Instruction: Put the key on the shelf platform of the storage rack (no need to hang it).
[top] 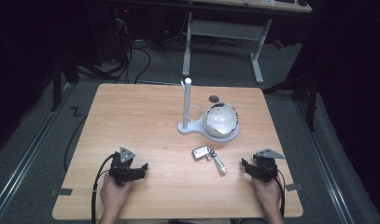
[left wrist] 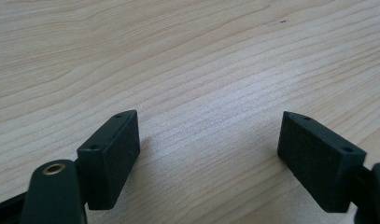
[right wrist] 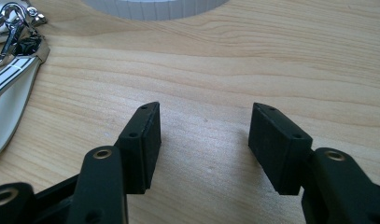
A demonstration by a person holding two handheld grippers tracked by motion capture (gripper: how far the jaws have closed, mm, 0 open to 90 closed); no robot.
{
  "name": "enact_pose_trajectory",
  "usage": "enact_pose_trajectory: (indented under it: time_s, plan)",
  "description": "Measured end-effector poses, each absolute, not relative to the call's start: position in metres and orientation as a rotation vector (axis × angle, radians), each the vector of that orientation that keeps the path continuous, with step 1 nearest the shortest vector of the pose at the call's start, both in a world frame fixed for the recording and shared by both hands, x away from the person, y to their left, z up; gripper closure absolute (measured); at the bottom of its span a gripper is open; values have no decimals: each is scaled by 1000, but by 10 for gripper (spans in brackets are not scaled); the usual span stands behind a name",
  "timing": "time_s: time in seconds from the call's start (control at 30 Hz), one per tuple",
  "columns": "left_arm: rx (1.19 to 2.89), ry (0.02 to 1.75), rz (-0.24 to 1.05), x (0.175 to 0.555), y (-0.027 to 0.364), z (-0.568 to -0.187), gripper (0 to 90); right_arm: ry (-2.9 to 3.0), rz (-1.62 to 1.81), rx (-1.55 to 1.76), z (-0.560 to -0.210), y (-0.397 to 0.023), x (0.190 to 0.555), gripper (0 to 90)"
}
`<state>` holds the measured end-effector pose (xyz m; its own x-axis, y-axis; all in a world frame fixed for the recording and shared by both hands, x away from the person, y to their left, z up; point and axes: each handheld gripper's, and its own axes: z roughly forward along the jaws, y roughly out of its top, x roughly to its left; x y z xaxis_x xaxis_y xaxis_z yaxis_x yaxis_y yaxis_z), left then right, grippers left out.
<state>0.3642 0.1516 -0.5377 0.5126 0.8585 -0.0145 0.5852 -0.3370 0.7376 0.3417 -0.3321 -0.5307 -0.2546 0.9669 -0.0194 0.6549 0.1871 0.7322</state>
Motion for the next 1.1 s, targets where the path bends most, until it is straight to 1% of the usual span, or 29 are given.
enact_pose_trajectory:
  time_s: [0.63,0.87,1.1]
  plan:
    - [2051,1177,498,364,152,-538,214,1982,845,1517,-531,-332,342,424]
    - [2052,1176,498,364,152,-538,214,1991,846,1514,-531,-332,342,395]
    - [2053,1176,498,364,152,-538,214,1991,845,1515,-531,-331,341,386]
